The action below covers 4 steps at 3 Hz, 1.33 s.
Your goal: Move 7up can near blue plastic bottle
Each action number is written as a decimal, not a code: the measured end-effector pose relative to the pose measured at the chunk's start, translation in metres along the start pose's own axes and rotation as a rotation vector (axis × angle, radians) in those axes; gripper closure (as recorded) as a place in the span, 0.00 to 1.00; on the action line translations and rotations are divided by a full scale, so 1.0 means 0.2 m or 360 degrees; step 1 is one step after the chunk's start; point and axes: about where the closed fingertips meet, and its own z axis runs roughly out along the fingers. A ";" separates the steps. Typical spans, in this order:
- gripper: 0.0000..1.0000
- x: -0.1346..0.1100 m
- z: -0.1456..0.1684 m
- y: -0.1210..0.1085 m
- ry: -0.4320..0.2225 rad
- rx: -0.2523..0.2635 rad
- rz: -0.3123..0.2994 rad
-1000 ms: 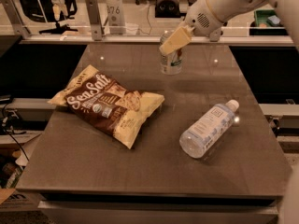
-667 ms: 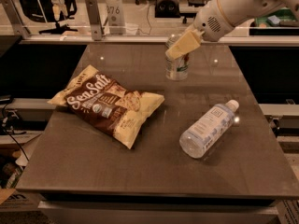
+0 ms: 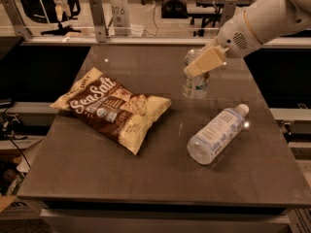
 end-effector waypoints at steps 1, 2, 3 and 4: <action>1.00 0.10 -0.03 0.04 0.0016 0.0007 0.0033; 1.00 0.16 -0.06 0.07 0.0001 0.0029 0.0056; 1.00 0.22 -0.07 0.08 -0.0027 0.0051 0.0081; 0.85 0.26 -0.07 0.09 -0.0059 0.0091 0.0095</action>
Offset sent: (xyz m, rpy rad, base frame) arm -0.0409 -0.0374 -0.0204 0.0149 0.0006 -0.0764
